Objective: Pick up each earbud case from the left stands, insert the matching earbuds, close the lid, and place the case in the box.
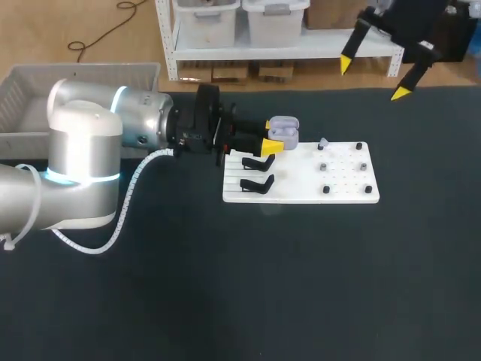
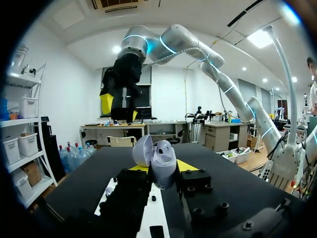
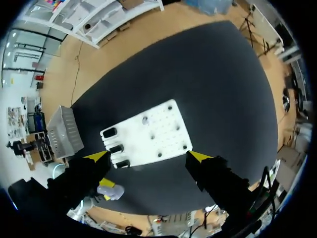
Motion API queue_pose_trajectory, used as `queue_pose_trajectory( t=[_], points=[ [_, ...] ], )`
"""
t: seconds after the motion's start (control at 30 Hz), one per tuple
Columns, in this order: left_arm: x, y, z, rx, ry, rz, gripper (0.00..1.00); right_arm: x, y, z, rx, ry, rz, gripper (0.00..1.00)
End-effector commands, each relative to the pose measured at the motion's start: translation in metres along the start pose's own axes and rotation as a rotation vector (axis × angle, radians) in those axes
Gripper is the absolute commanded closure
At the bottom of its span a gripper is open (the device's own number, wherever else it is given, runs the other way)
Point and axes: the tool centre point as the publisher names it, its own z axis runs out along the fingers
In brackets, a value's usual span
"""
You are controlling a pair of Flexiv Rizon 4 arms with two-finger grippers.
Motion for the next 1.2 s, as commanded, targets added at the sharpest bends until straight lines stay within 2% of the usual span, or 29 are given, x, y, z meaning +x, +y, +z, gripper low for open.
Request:
queue_pose_trajectory(
  t=[0.03,0.1,0.17,0.3,0.37,0.5,0.77,0.87,1.2],
  points=[
    [0.0,-0.001,0.0,-0.004,0.001,0.001,1.0,-0.011,0.002,0.017,0.071,-0.123,-0.15,0.0],
    [0.0,-0.001,0.0,-0.004,0.001,0.001,1.0,-0.017,0.002,0.02,0.097,-0.155,-0.188,0.0],
    [0.0,-0.001,0.0,-0.004,0.001,0.001,1.0,-0.023,0.001,0.022,0.083,-0.158,-0.217,0.0],
    [0.0,-0.001,0.0,-0.004,0.001,0.001,1.0,-0.03,-0.001,0.035,0.107,-0.177,-0.267,0.0],
    [0.0,-0.001,0.0,-0.004,0.001,0.001,1.0,-0.032,-0.001,0.043,0.143,-0.188,-0.29,0.0],
    [0.0,-0.001,0.0,-0.004,0.001,0.001,1.0,-0.036,-0.001,0.059,0.159,-0.158,-0.324,0.0],
    [0.0,-0.001,0.0,-0.004,0.001,0.001,1.0,-0.031,0.008,0.082,0.144,-0.098,-0.346,0.0],
    [0.0,-0.001,0.0,-0.004,0.001,0.001,1.0,-0.031,0.009,0.09,0.154,-0.082,-0.312,0.0],
    [0.0,-0.001,0.0,-0.004,0.001,0.001,1.0,-0.031,0.009,0.09,0.154,-0.082,-0.312,0.0]
  ],
)
